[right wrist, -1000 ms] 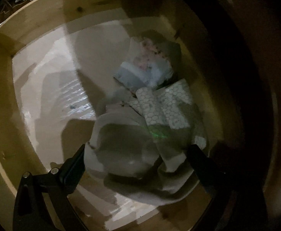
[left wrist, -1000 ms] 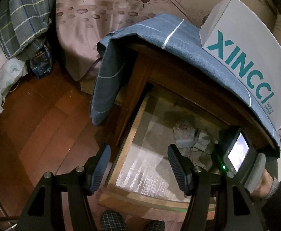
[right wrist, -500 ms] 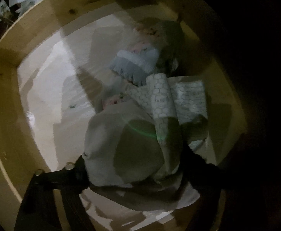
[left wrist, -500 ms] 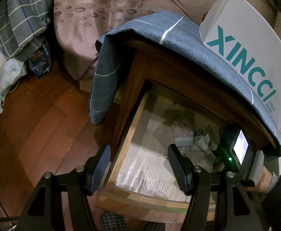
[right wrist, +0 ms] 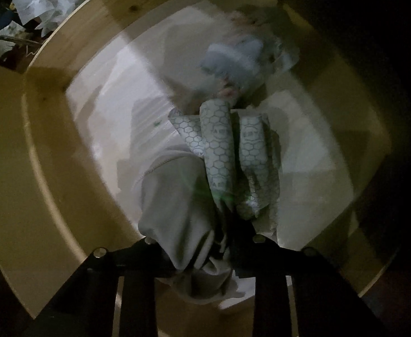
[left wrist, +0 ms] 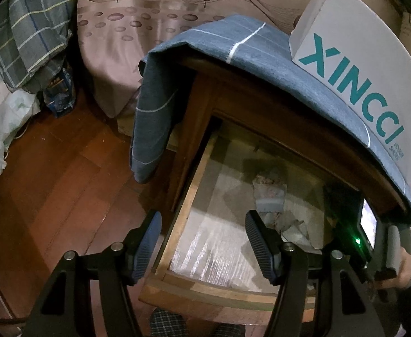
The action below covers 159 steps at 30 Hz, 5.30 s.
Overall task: Take underwear out of drawer
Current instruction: 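Close the right gripper on the grey cloth and hexagon-print white cloth, lift, then reach the left gripper into the drawer and close on the pink-floral white sock, then lift the floral sock with the left gripper up over the box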
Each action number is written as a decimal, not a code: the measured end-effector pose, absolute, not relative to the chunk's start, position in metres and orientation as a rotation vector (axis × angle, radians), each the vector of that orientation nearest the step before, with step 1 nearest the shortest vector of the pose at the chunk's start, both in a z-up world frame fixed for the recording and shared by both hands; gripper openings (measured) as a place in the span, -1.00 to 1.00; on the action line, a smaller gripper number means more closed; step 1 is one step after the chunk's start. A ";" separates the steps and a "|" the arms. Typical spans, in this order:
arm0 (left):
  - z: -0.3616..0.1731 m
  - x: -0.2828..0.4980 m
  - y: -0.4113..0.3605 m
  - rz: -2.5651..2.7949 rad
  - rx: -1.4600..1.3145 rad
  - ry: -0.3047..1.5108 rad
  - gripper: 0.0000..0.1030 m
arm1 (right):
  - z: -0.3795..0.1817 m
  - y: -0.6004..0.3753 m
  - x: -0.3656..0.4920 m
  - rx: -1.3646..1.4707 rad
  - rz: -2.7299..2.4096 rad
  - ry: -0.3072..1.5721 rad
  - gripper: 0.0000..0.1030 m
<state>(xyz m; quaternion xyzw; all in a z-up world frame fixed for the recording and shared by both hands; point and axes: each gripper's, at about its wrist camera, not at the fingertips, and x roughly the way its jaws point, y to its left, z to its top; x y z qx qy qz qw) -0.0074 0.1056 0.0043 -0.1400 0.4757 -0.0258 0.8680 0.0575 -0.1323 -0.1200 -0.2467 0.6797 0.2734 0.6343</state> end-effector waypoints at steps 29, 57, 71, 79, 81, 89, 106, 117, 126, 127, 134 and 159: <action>0.008 -0.002 0.033 -0.205 0.133 1.007 0.24 | -0.023 -0.228 -0.026 0.301 0.104 1.139 -0.58; -0.090 -0.010 -0.072 -0.670 1.457 0.493 0.22 | -0.024 -0.271 -0.034 0.516 0.112 1.152 -0.58; -0.118 0.026 -0.095 -0.769 1.481 0.485 0.21 | -0.030 -0.270 -0.028 0.520 0.129 1.182 -0.57; -0.138 0.043 -0.099 -0.791 1.462 0.526 0.21 | -0.033 -0.270 -0.025 0.526 0.139 1.193 -0.57; -0.137 0.055 -0.102 -0.791 1.407 0.564 0.21 | -0.033 -0.271 -0.025 0.524 0.138 1.194 -0.57; -0.128 0.088 -0.113 -0.862 1.238 0.740 -0.32 | -0.036 -0.272 -0.021 0.524 0.147 1.205 -0.57; -0.099 0.113 -0.109 -0.800 1.006 1.150 -0.70 | -0.032 -0.263 -0.022 0.483 0.140 1.205 -0.56; -0.052 0.113 -0.085 -0.747 0.756 1.184 -0.70 | -0.030 -0.256 -0.022 0.454 0.132 1.206 -0.57; -0.029 0.061 -0.044 -0.628 0.522 1.123 -0.70 | -0.030 -0.249 -0.019 0.420 0.114 1.218 -0.57; -0.021 0.050 -0.034 -0.618 0.497 1.120 -0.70 | -0.030 -0.248 -0.019 0.416 0.112 1.220 -0.57; 0.013 0.031 -0.013 -0.547 0.362 1.069 -0.70 | -0.031 -0.245 -0.017 0.396 0.100 1.230 -0.57; 0.248 0.042 0.029 -0.413 0.122 0.753 -0.70 | -0.038 -0.241 -0.012 0.348 0.080 1.238 -0.57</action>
